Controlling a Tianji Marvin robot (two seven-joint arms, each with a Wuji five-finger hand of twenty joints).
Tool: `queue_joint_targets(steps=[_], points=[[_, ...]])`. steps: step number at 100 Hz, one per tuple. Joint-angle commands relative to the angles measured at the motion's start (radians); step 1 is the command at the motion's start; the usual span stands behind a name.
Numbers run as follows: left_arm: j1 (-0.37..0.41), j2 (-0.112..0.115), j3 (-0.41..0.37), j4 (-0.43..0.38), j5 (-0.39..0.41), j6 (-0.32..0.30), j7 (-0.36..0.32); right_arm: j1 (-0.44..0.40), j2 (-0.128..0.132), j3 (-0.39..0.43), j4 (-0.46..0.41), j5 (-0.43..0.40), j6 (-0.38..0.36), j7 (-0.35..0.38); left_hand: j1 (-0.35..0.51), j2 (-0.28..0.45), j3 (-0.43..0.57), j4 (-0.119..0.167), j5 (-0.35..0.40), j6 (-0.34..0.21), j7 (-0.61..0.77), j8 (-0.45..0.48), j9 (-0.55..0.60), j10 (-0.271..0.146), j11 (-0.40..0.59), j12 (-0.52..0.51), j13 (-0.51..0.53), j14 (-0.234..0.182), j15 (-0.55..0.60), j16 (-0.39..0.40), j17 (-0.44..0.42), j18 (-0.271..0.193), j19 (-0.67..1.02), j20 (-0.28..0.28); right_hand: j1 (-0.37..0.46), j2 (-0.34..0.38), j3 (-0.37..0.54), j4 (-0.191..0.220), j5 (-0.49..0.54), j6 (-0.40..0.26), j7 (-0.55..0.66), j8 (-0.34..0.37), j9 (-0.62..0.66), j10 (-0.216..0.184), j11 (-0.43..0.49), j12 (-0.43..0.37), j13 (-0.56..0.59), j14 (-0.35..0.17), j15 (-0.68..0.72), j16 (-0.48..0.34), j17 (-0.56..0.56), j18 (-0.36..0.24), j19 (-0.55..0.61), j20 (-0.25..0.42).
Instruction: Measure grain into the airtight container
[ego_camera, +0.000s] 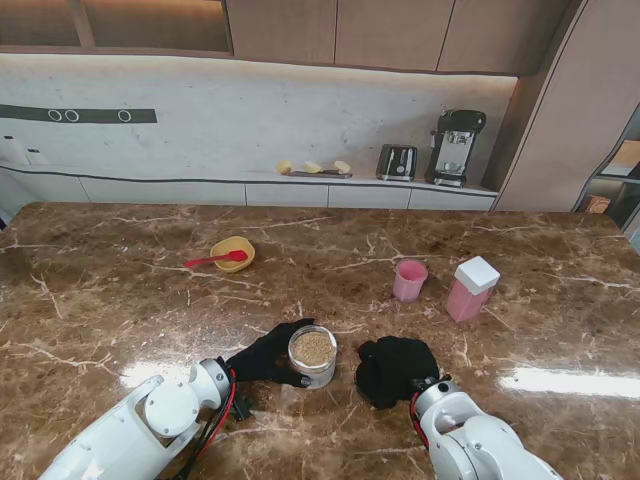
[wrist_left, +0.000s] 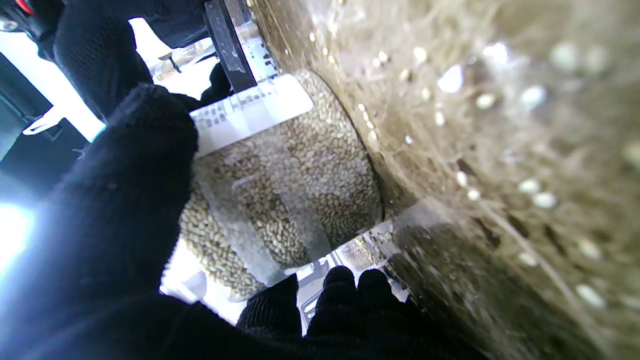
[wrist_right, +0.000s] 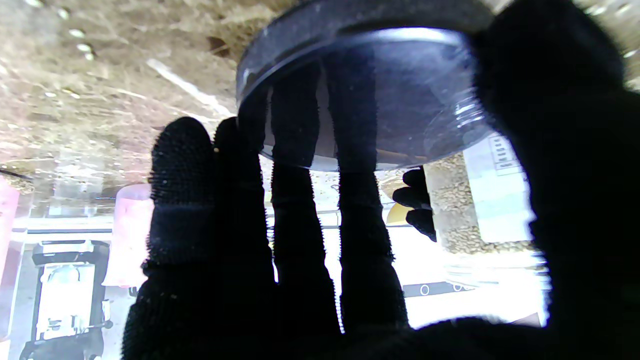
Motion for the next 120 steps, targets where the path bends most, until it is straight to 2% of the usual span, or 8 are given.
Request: queue_joint_targets(steps=[1, 51, 87, 103, 120], points=[[0.026, 0.010, 0.009, 0.044, 0.005, 0.026, -0.010, -0.006, -0.001, -0.002, 0.001, 0.003, -0.001, 0.016, 0.021, 0.039, -0.039, 0.033, -0.001, -0.020, 0.088, -0.003, -0.022, -0.001, -0.013, 0.009, -0.023, 0.228, -0.004, 0.016, 0.098, 0.441, 0.165, 0.100, 0.202, 0.185, 0.301, 0.138, 0.093, -0.080, 0.179, 0.070, 0.073, -0.183, 0.106, 0.012, 0.042, -0.166, 0.031, 0.004, -0.009, -0.071, 0.021, -0.012], [0.025, 0.009, 0.010, 0.047, 0.004, 0.024, -0.009, -0.021, -0.005, 0.020, -0.044, 0.008, -0.001, 0.020, 0.019, 0.039, -0.038, 0.033, -0.001, -0.019, 0.089, -0.002, -0.022, -0.001, -0.012, 0.014, -0.022, 0.229, -0.001, 0.018, 0.098, 0.441, 0.167, 0.104, 0.196, 0.187, 0.306, 0.144, 0.093, -0.078, 0.176, 0.071, 0.071, -0.182, 0.102, 0.007, 0.037, -0.163, 0.033, 0.002, -0.014, -0.067, 0.018, -0.010], [0.026, 0.009, 0.011, 0.047, 0.002, 0.025, -0.010, -0.047, -0.019, 0.067, -0.198, 0.046, -0.014, 0.026, 0.020, 0.041, -0.039, 0.033, -0.002, -0.019, 0.086, -0.003, -0.022, -0.001, -0.013, 0.015, -0.022, 0.228, -0.001, 0.017, 0.097, 0.442, 0.166, 0.105, 0.188, 0.202, 0.302, 0.161, 0.087, -0.071, 0.167, 0.068, 0.062, -0.174, 0.089, -0.020, 0.025, -0.161, 0.027, -0.005, -0.025, -0.061, 0.014, -0.007], [0.025, 0.009, 0.012, 0.049, 0.001, 0.024, -0.011, -0.009, -0.022, 0.030, -0.211, 0.069, -0.018, 0.026, 0.022, 0.042, -0.039, 0.034, -0.003, -0.018, 0.086, -0.003, -0.022, 0.000, -0.013, 0.014, -0.022, 0.230, -0.001, 0.016, 0.098, 0.442, 0.166, 0.105, 0.185, 0.210, 0.300, 0.169, 0.086, -0.069, 0.161, 0.066, 0.056, -0.171, 0.087, -0.032, 0.019, -0.161, 0.025, -0.009, -0.030, -0.060, 0.011, -0.006], [0.026, 0.009, 0.012, 0.047, -0.001, 0.025, -0.014, 0.077, -0.022, -0.048, -0.165, 0.094, -0.019, 0.032, 0.021, 0.044, -0.042, 0.034, -0.002, -0.018, 0.086, -0.003, -0.021, -0.002, -0.013, 0.014, -0.021, 0.228, 0.000, 0.016, 0.098, 0.441, 0.166, 0.106, 0.183, 0.216, 0.299, 0.176, 0.085, -0.068, 0.157, 0.065, 0.054, -0.169, 0.088, -0.039, 0.019, -0.160, 0.026, -0.012, -0.031, -0.060, 0.009, -0.004]])
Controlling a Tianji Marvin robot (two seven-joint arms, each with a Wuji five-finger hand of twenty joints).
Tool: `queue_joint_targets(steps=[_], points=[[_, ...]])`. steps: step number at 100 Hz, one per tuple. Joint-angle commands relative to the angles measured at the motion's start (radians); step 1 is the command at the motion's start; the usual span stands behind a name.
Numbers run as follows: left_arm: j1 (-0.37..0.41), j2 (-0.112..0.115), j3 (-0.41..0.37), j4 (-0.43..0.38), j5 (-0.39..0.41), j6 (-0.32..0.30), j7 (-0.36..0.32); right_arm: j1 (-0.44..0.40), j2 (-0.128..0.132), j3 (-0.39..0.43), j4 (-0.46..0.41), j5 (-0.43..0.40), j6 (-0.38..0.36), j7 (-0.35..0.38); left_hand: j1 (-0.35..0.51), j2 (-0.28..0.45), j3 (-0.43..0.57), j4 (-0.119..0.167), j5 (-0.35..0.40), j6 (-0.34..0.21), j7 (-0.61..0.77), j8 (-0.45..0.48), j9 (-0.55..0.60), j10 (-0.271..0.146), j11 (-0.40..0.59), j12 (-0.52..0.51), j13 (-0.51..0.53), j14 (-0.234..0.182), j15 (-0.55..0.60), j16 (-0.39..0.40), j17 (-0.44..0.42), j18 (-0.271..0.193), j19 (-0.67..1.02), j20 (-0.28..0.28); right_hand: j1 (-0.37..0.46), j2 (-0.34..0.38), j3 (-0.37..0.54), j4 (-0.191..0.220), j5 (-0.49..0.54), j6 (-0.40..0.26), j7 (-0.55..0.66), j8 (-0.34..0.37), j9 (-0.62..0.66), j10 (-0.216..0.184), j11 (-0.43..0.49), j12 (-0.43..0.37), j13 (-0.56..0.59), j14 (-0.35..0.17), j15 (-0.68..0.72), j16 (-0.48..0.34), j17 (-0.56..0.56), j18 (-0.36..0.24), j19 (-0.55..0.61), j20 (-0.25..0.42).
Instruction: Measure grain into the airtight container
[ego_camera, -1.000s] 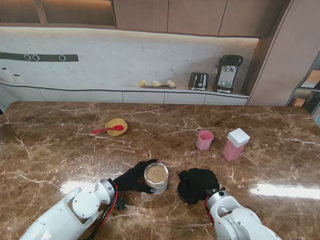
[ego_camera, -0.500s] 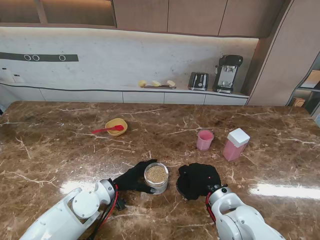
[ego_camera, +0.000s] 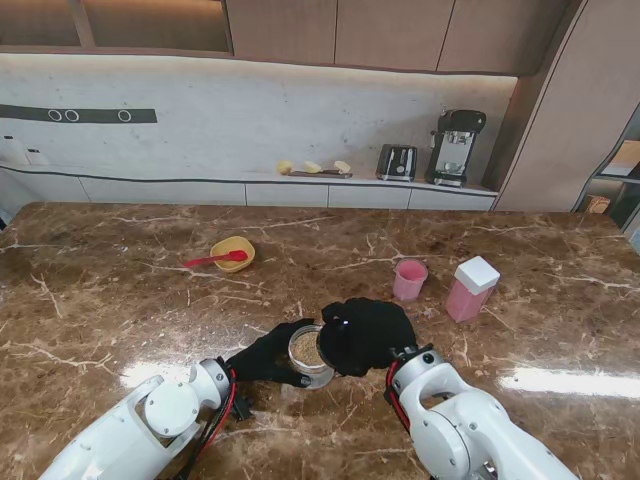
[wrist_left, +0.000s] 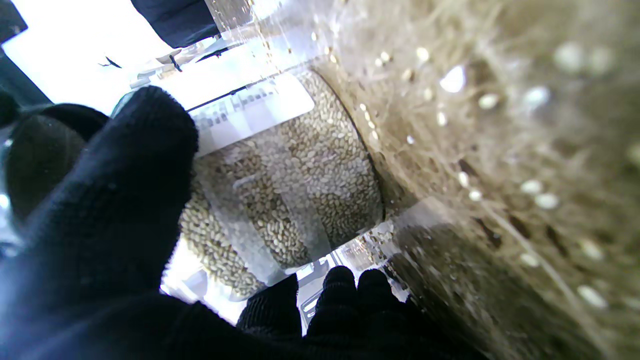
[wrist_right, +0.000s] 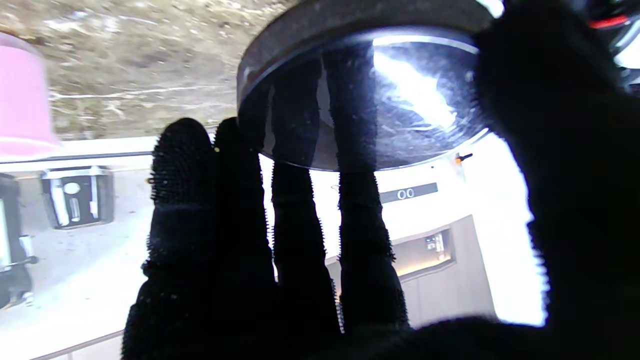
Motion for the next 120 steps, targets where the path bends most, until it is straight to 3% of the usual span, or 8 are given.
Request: queue_joint_targets(steps=[1, 53, 69, 75, 120], points=[[0.026, 0.009, 0.011, 0.047, 0.005, 0.025, -0.014, 0.035, -0.010, -0.022, 0.029, 0.012, -0.006, 0.020, 0.021, 0.042, -0.042, 0.034, -0.002, -0.018, 0.086, -0.003, -0.021, -0.001, -0.013, 0.012, -0.022, 0.230, 0.000, 0.016, 0.098, 0.442, 0.166, 0.106, 0.183, 0.199, 0.299, 0.176, 0.084, -0.068, 0.164, 0.065, 0.054, -0.167, 0.088, 0.007, 0.019, -0.159, 0.033, 0.001, -0.020, -0.060, 0.009, -0.004], [0.026, 0.007, 0.012, 0.049, -0.001, 0.026, -0.011, 0.223, -0.002, -0.169, 0.160, 0.037, -0.015, 0.097, 0.023, 0.043, -0.043, 0.035, -0.002, -0.019, 0.087, -0.002, -0.021, -0.001, -0.012, 0.015, -0.020, 0.230, 0.004, 0.018, 0.097, 0.443, 0.169, 0.111, 0.171, 0.238, 0.297, 0.196, 0.080, -0.068, 0.156, 0.063, 0.045, -0.166, 0.083, -0.007, 0.007, -0.158, 0.027, -0.011, -0.029, -0.058, 0.004, 0.000], [0.028, 0.008, 0.010, 0.048, 0.000, 0.028, -0.012, 0.250, -0.002, -0.191, 0.171, 0.034, -0.014, 0.104, 0.021, 0.046, -0.043, 0.035, -0.002, -0.020, 0.087, -0.002, -0.021, -0.002, -0.011, 0.016, -0.019, 0.230, 0.005, 0.018, 0.097, 0.444, 0.170, 0.113, 0.161, 0.254, 0.295, 0.211, 0.077, -0.072, 0.153, 0.062, 0.043, -0.167, 0.080, -0.011, 0.001, -0.161, 0.024, -0.022, -0.035, -0.058, 0.000, 0.001], [0.029, 0.008, 0.009, 0.047, 0.000, 0.029, -0.011, 0.258, 0.000, -0.198, 0.169, 0.029, -0.011, 0.118, 0.019, 0.048, -0.044, 0.035, -0.002, -0.019, 0.087, -0.002, -0.021, -0.002, -0.010, 0.017, -0.019, 0.230, 0.006, 0.019, 0.096, 0.444, 0.171, 0.114, 0.152, 0.265, 0.288, 0.234, 0.077, -0.071, 0.151, 0.061, 0.040, -0.167, 0.077, -0.014, -0.006, -0.162, 0.021, -0.042, -0.041, -0.059, -0.003, 0.003], [0.029, 0.009, 0.011, 0.048, 0.000, 0.027, -0.016, 0.320, 0.008, -0.249, 0.164, 0.023, -0.001, 0.198, 0.024, 0.056, -0.038, 0.038, 0.024, -0.026, 0.115, 0.008, -0.021, 0.000, -0.010, 0.021, -0.020, 0.232, 0.006, 0.017, 0.096, 0.445, 0.168, 0.114, 0.128, 0.307, 0.260, 0.238, 0.068, -0.068, 0.115, 0.037, 0.022, -0.162, 0.025, -0.049, -0.048, -0.156, -0.020, -0.085, -0.080, -0.065, -0.025, 0.010]])
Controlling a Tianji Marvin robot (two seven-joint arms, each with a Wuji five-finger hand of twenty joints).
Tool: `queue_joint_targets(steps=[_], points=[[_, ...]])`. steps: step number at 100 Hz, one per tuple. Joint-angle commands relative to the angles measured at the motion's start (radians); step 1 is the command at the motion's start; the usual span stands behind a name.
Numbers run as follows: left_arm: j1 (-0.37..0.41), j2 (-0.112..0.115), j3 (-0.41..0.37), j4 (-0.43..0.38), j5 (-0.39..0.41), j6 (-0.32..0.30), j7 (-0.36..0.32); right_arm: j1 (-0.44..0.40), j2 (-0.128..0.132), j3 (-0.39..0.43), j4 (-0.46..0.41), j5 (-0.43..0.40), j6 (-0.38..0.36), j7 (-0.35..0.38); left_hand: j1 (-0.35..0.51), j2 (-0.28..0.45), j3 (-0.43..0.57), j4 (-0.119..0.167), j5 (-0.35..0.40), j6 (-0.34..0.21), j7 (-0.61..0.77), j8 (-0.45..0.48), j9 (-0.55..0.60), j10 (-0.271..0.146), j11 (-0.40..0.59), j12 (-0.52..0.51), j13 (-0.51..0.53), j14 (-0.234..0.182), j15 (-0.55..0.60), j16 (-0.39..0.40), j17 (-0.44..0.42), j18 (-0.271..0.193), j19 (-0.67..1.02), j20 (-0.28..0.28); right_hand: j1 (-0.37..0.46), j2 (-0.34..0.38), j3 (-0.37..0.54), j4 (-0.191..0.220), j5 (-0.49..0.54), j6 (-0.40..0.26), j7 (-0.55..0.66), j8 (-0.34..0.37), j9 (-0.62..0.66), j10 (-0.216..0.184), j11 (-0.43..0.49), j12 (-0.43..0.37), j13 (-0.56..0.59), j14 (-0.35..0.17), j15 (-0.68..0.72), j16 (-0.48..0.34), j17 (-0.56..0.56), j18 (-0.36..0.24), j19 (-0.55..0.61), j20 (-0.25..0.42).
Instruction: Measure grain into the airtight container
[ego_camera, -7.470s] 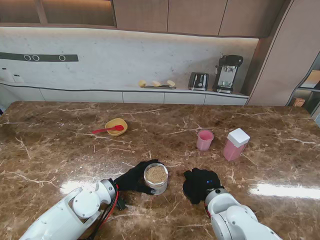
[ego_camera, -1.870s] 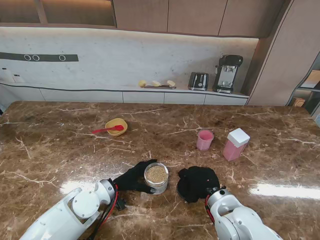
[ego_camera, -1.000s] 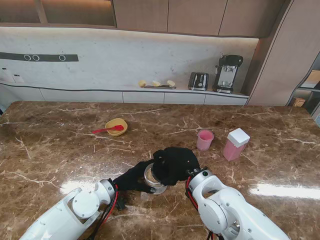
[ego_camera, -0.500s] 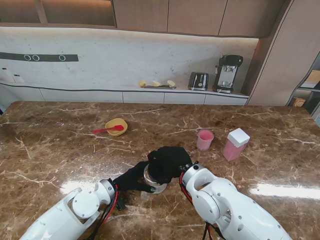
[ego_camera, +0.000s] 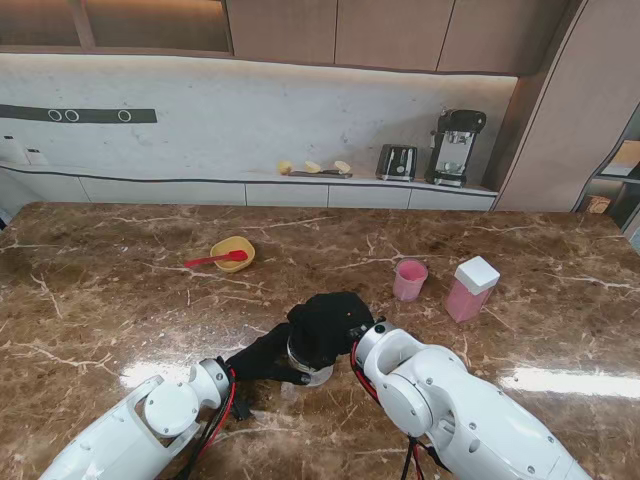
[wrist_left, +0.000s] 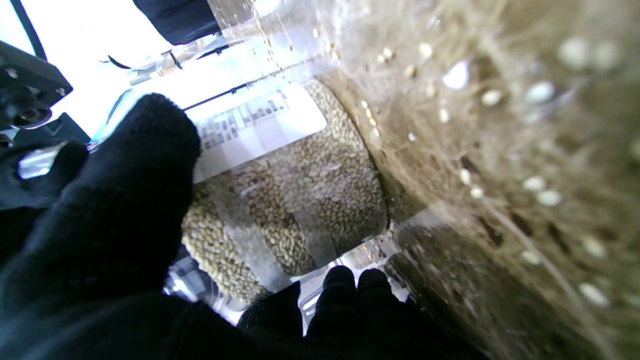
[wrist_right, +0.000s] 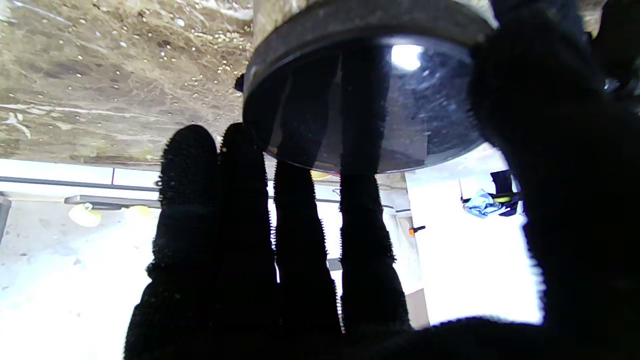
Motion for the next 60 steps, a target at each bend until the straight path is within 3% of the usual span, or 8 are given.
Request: queue_joint_targets(steps=[1, 20, 40, 60], points=[[0.028, 0.010, 0.013, 0.048, 0.007, 0.025, -0.015, 0.011, -0.001, -0.007, 0.010, 0.010, 0.007, 0.015, 0.025, 0.025, -0.025, 0.036, 0.031, -0.050, 0.279, 0.008, -0.021, 0.000, -0.010, 0.010, -0.020, 0.232, 0.002, 0.017, 0.096, 0.445, 0.168, 0.106, 0.131, 0.240, 0.260, 0.239, 0.086, -0.069, 0.151, 0.049, 0.037, -0.155, 0.055, 0.005, -0.015, -0.130, 0.011, -0.010, -0.016, -0.044, -0.010, 0.011], [0.029, 0.010, 0.013, 0.048, 0.006, 0.025, -0.017, 0.028, -0.001, -0.020, 0.023, 0.035, 0.002, 0.029, 0.025, 0.026, -0.024, 0.037, 0.031, -0.048, 0.283, 0.008, -0.021, 0.001, -0.010, 0.011, -0.020, 0.232, 0.003, 0.017, 0.096, 0.446, 0.168, 0.106, 0.123, 0.255, 0.250, 0.241, 0.083, -0.061, 0.124, 0.020, 0.033, -0.147, 0.009, -0.043, -0.022, -0.121, -0.032, -0.043, -0.026, -0.044, -0.032, 0.008], [0.028, 0.009, 0.015, 0.050, 0.005, 0.023, -0.015, 0.033, 0.004, -0.022, 0.020, 0.033, -0.005, 0.056, 0.024, 0.028, -0.022, 0.037, 0.028, -0.047, 0.284, 0.007, -0.021, 0.000, -0.009, 0.013, -0.020, 0.231, 0.003, 0.017, 0.096, 0.446, 0.169, 0.107, 0.106, 0.282, 0.230, 0.244, 0.070, -0.054, 0.051, -0.073, 0.027, -0.140, -0.074, -0.143, -0.029, -0.113, -0.107, -0.099, -0.043, -0.036, -0.048, 0.008], [0.027, 0.009, 0.016, 0.050, 0.005, 0.023, -0.015, 0.028, 0.005, -0.032, 0.027, 0.015, -0.012, 0.045, 0.023, 0.028, -0.021, 0.036, 0.028, -0.045, 0.286, 0.006, -0.021, 0.001, -0.009, 0.014, -0.019, 0.232, 0.004, 0.017, 0.096, 0.447, 0.169, 0.108, 0.094, 0.285, 0.217, 0.242, 0.059, -0.052, 0.039, -0.097, 0.023, -0.137, -0.078, -0.154, -0.027, -0.122, -0.107, -0.099, -0.047, -0.042, -0.047, 0.012]])
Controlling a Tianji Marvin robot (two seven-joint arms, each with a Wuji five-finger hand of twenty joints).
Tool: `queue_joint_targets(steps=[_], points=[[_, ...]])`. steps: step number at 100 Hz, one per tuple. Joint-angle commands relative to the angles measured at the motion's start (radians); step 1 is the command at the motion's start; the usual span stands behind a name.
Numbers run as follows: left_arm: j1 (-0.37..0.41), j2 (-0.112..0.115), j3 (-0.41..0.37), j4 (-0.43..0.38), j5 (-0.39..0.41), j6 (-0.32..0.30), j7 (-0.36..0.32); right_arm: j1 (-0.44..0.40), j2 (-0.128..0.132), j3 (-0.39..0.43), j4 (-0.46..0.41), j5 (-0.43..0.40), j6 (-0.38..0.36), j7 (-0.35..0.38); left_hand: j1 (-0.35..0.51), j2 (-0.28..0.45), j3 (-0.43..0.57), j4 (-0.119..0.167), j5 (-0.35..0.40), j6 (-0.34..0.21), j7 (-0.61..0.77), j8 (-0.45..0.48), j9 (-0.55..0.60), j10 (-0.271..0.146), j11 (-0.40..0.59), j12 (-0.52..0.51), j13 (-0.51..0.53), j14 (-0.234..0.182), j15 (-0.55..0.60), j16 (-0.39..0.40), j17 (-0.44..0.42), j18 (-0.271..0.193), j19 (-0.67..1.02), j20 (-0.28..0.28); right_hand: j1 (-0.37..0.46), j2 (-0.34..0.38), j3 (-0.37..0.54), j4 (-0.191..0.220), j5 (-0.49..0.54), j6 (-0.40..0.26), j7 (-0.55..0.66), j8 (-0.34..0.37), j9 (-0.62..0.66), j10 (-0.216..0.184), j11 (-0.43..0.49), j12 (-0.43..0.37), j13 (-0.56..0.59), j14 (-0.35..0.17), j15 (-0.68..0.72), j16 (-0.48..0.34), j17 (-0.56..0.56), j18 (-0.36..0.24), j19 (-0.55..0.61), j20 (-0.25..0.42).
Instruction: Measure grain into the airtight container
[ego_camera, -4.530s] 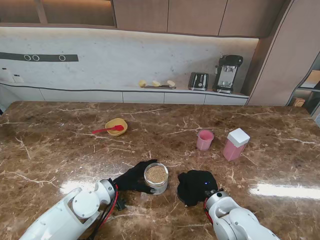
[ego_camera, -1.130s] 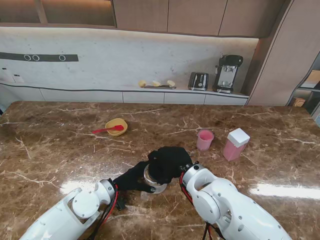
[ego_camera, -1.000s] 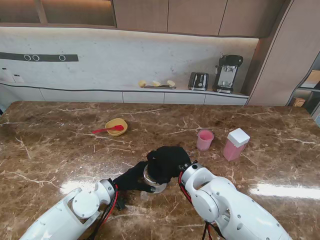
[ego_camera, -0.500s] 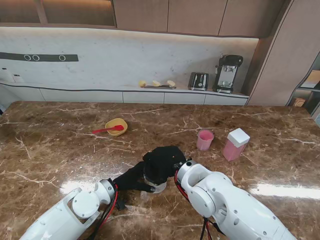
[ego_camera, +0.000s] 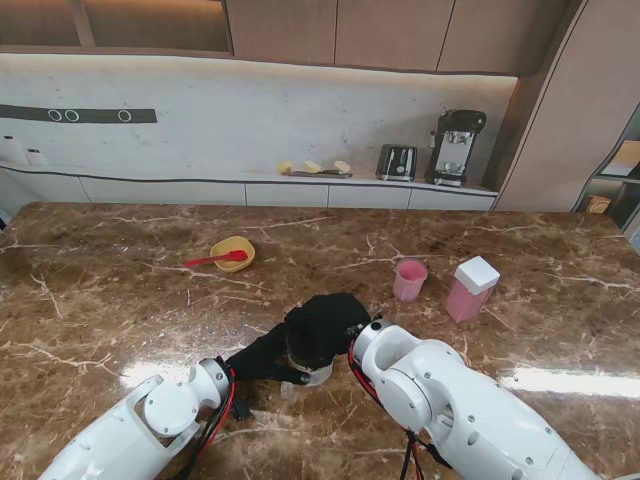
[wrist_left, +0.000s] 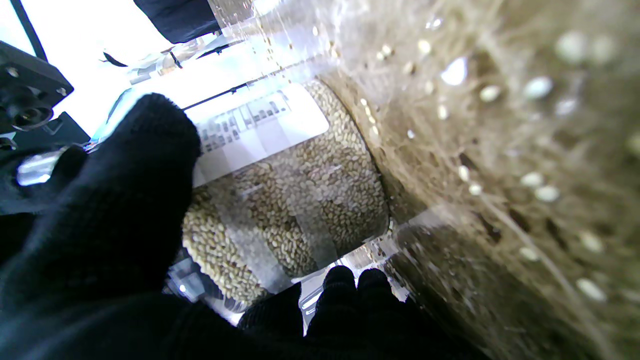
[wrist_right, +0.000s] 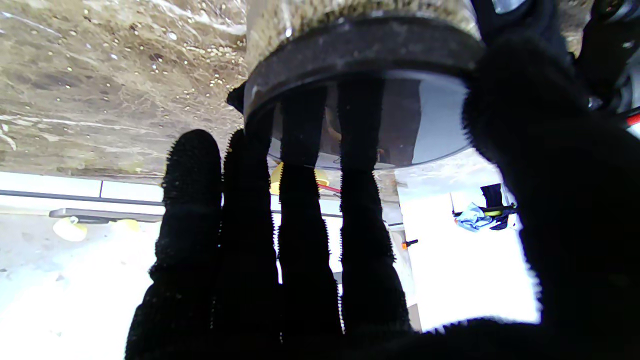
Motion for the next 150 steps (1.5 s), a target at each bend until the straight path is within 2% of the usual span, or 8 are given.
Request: queue_joint_targets(steps=[1, 23, 53, 90, 123, 150], points=[[0.029, 0.008, 0.014, 0.048, 0.009, 0.024, -0.015, -0.009, -0.001, -0.006, 0.017, -0.009, -0.001, -0.004, 0.022, 0.027, -0.021, 0.036, 0.028, -0.055, 0.286, 0.006, -0.021, 0.000, -0.009, 0.013, -0.020, 0.232, 0.000, 0.017, 0.096, 0.447, 0.169, 0.103, 0.110, 0.198, 0.217, 0.227, 0.059, -0.052, 0.101, 0.029, 0.021, -0.105, 0.024, 0.001, -0.012, -0.101, 0.008, -0.010, -0.001, -0.031, -0.006, 0.013], [0.034, 0.010, 0.009, 0.044, 0.011, 0.029, -0.015, -0.037, -0.009, -0.009, 0.037, -0.027, 0.001, -0.091, 0.022, 0.030, -0.022, 0.036, 0.028, -0.055, 0.288, 0.005, -0.021, 0.000, -0.009, 0.014, -0.019, 0.232, 0.001, 0.018, 0.096, 0.446, 0.169, 0.104, 0.106, 0.163, 0.182, 0.206, 0.063, -0.054, 0.149, 0.037, 0.032, -0.109, 0.096, 0.058, -0.003, -0.113, 0.087, 0.044, 0.021, -0.034, 0.025, 0.023], [0.035, 0.010, 0.007, 0.042, 0.014, 0.031, -0.014, -0.052, -0.009, -0.007, 0.034, -0.057, -0.008, -0.122, 0.021, 0.036, -0.024, 0.037, 0.027, -0.054, 0.288, 0.004, -0.021, -0.002, -0.010, 0.013, -0.020, 0.230, 0.000, 0.017, 0.096, 0.446, 0.170, 0.105, 0.109, 0.132, 0.153, 0.189, 0.078, -0.058, 0.159, 0.043, 0.047, -0.114, 0.109, 0.078, -0.004, -0.120, 0.110, 0.057, 0.020, -0.027, 0.034, 0.028], [0.038, 0.013, 0.005, 0.034, 0.016, 0.050, -0.023, -0.059, -0.007, -0.021, 0.047, -0.087, -0.010, -0.158, 0.026, 0.042, -0.016, 0.040, 0.070, -0.017, 0.301, 0.005, -0.021, 0.002, -0.007, 0.018, -0.020, 0.229, 0.000, 0.017, 0.096, 0.446, 0.169, 0.105, 0.091, 0.070, 0.107, 0.156, 0.063, -0.066, 0.151, 0.044, 0.046, -0.125, 0.106, 0.090, -0.016, -0.131, 0.128, 0.071, -0.003, -0.014, 0.055, 0.048], [0.037, 0.011, 0.008, 0.034, 0.016, 0.054, -0.019, -0.079, 0.000, 0.006, 0.010, -0.112, -0.016, -0.122, 0.024, 0.069, 0.048, 0.046, 0.071, -0.055, 0.373, 0.059, -0.021, 0.001, -0.006, 0.025, -0.019, 0.228, 0.000, 0.019, 0.096, 0.443, 0.169, 0.106, -0.032, 0.057, 0.052, 0.130, -0.054, -0.036, 0.048, 0.000, -0.065, -0.119, 0.033, 0.062, -0.122, -0.123, 0.053, 0.041, -0.117, 0.002, -0.011, 0.065], [0.037, 0.009, 0.010, 0.037, 0.016, 0.051, -0.014, -0.087, 0.001, 0.017, -0.002, -0.102, -0.025, -0.100, 0.019, 0.067, 0.051, 0.043, 0.054, -0.057, 0.360, 0.057, -0.021, 0.000, -0.007, 0.025, -0.020, 0.228, 0.000, 0.020, 0.096, 0.444, 0.171, 0.108, -0.089, 0.070, 0.022, 0.124, -0.072, -0.029, 0.024, -0.016, -0.090, -0.117, 0.010, 0.045, -0.172, -0.121, 0.015, 0.024, -0.183, -0.013, -0.063, 0.077]])
